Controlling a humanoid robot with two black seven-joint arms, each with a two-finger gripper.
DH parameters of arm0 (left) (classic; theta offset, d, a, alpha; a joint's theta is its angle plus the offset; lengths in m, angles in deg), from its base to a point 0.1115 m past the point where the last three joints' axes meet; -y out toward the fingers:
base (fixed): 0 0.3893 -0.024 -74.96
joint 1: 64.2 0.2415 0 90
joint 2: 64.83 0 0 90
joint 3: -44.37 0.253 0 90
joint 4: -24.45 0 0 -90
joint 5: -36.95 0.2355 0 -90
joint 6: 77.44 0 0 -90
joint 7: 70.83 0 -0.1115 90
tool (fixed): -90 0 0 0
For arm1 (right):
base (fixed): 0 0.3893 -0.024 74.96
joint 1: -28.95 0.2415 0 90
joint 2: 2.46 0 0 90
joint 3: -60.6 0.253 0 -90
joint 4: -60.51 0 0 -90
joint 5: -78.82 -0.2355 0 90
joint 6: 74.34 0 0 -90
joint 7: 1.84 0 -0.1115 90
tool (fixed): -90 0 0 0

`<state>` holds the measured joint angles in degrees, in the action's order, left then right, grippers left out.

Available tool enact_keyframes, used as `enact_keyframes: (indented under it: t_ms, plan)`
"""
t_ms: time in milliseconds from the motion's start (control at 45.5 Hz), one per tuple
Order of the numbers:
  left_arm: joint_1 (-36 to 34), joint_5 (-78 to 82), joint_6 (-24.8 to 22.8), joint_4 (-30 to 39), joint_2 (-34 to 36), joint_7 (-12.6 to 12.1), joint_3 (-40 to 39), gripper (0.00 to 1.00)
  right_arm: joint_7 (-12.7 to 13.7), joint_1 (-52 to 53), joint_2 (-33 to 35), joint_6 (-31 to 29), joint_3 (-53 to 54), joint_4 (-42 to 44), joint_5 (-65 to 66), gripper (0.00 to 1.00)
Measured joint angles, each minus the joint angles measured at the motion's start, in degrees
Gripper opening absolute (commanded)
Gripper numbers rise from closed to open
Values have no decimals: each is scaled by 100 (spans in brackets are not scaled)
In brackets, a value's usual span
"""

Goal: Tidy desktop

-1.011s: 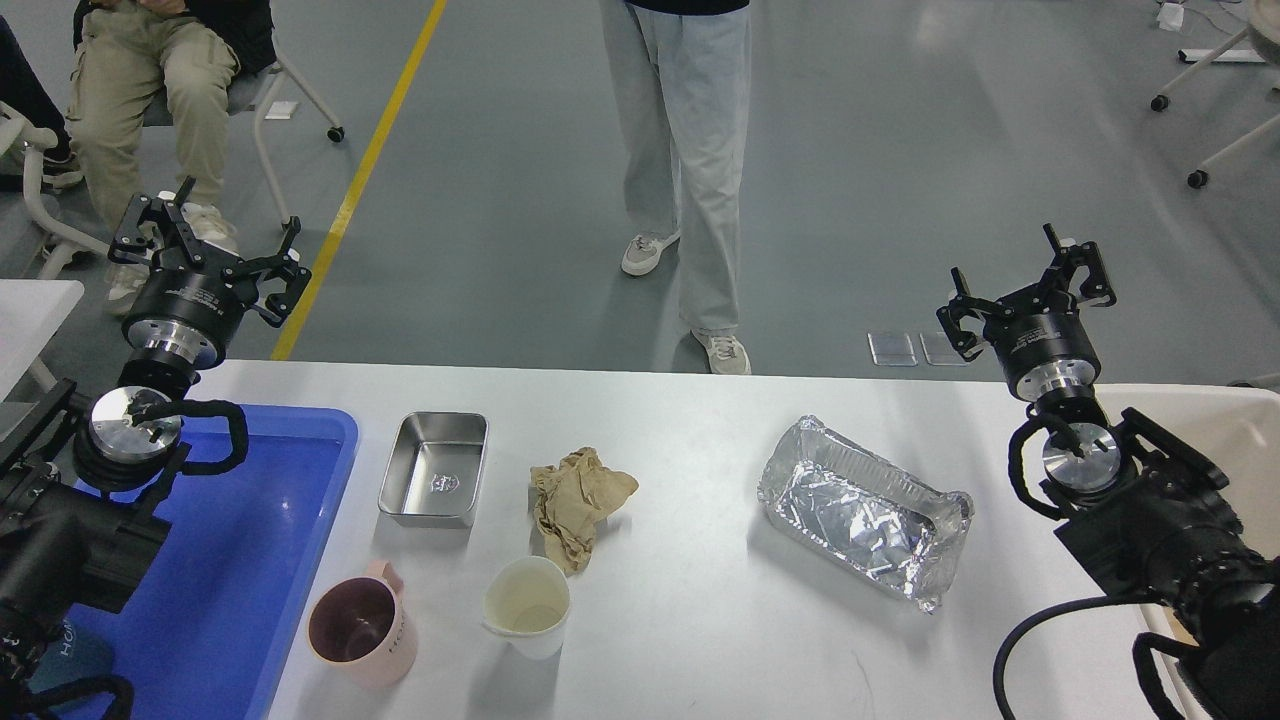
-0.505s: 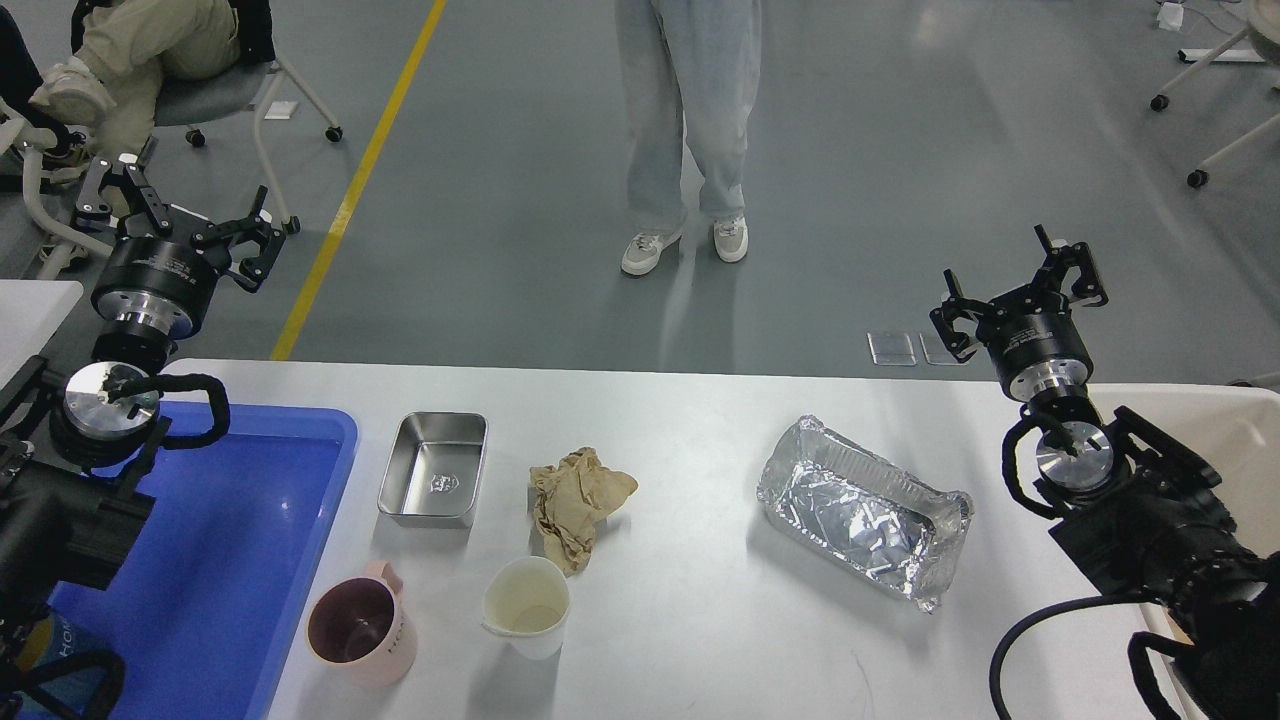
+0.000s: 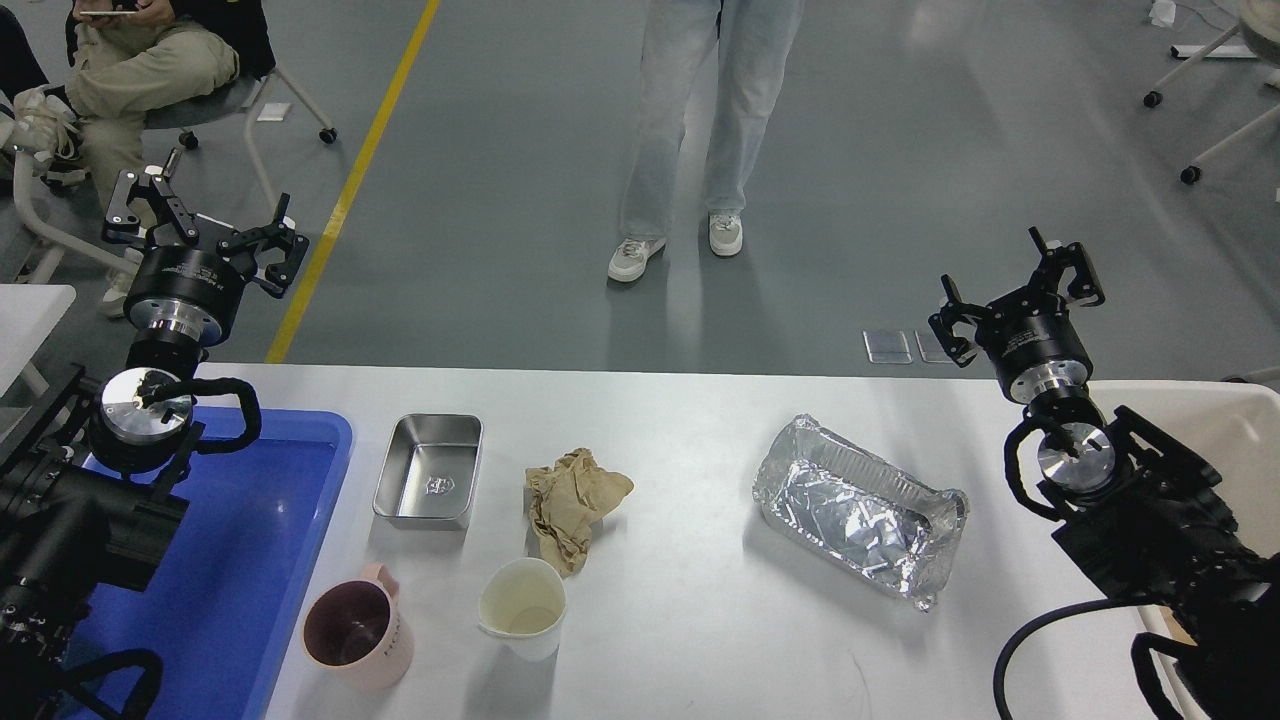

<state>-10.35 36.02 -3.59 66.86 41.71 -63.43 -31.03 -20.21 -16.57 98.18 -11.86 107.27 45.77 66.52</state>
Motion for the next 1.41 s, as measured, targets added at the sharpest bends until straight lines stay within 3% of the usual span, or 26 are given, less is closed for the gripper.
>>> enact_keyframes:
  t_ms: [154,417,461,571,615,681,791,1076,1274,1296,1406]
  plan:
    - [50,512,39,36,37,34,77,97,0,-5,-20,-16,-6,-11,0,100]
    - [157,1608,927,396,-246,161,22,97,0,-103,-27,-47,1,-39,0,100]
    - [183,1688,944,458,-341,280,18,97,0,-112,-27,-47,4,-71,0,100]
    - [369,2233,808,764,-429,869,50,97,0,-174,4,-47,15,-184,0,100]
    - [491,2526,549,926,-402,1096,125,97,0,-198,12,-47,17,-235,0,100]
    - [703,2819,124,1186,-198,1222,386,97,0,-214,15,-47,17,-276,0,100]
    - [1169,3084,-364,1789,717,1287,1152,97,0,-231,34,-72,28,-304,0,100]
    - [2192,3202,-638,3584,3410,1195,1980,97,-7,-321,10,-259,6,-318,2,100]
    - [2309,3213,-674,4503,5314,1045,2414,97,-20,-488,-24,-270,-10,-422,340,100]
    - [2312,3218,-686,4785,5821,1042,2574,97,-24,-549,-45,-270,-10,-480,458,100]
    - [2313,3473,-741,5258,6568,1059,2791,97,-33,-643,-96,-261,-10,-569,555,100]
